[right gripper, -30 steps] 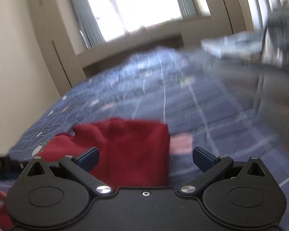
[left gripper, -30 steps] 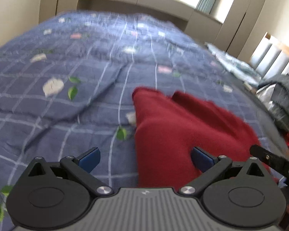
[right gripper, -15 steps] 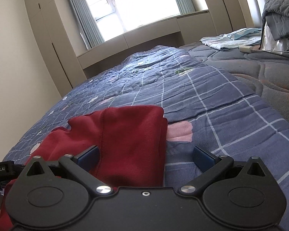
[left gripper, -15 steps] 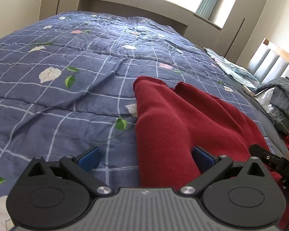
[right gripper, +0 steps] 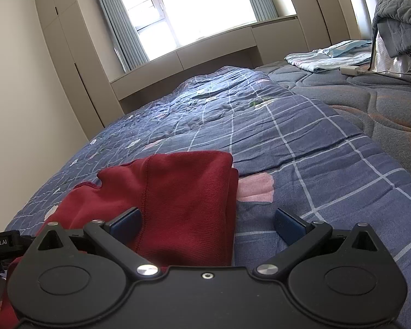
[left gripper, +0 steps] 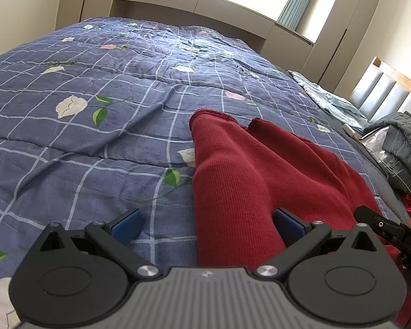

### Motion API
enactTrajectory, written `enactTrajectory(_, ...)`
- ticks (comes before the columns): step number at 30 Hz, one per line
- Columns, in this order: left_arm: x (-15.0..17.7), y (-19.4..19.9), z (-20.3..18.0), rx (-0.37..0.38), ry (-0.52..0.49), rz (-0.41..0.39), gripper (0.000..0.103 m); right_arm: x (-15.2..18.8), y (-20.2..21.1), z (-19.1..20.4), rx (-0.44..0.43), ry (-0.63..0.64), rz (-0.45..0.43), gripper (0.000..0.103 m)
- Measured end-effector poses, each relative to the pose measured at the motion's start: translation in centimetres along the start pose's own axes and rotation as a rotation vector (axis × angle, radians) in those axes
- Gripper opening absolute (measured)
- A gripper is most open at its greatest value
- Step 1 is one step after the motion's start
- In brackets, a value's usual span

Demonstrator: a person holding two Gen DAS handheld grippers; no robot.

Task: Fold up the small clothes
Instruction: 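Press the folded sweater flat with both open grippers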

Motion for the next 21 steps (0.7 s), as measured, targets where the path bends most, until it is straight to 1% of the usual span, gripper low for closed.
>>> enactTrajectory(10,0.0,0.1,0.0,0.006,0.010,-0.001,0.103,0.0,0.1,-0.1,-0.010,-0.009,-0.007,0.103)
enactTrajectory(13,-0.4,0.5,0.2,0.030,0.026,0.031,0.102,0.0,0.1,-0.1,-0.017,-0.015,-0.007,0.103)
enactTrajectory(14,-0.7,0.5,0.3,0.044,0.036,0.052,0.102,-0.1,0.2,-0.2,-0.032,-0.022,-0.008,0.103)
enactTrajectory(17,-1.1,0.3,0.7,0.090,0.059,0.118,0.102,-0.2,0.6,-0.5,-0.113,-0.067,-0.021,0.103)
enactTrajectory(19,-1.3,0.1,0.8,0.110,0.043,0.155,0.102,-0.2,0.8,-0.5,-0.169,-0.091,-0.026,0.103)
enactTrajectory(21,-1.4,-0.1,0.7,0.121,0.019,0.188,0.102,-0.2,0.8,-0.3,-0.192,-0.092,-0.022,0.103)
Point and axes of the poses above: each gripper's, at about its wrist camera, not at the fingertips, and y roughly against the way its jaws point, z to its left, x to its underside, the point moved 8 cm from there along -y, roughly the way its jaws point, and after that the axes turned 4 degrees about y, right-handed, at the moved point
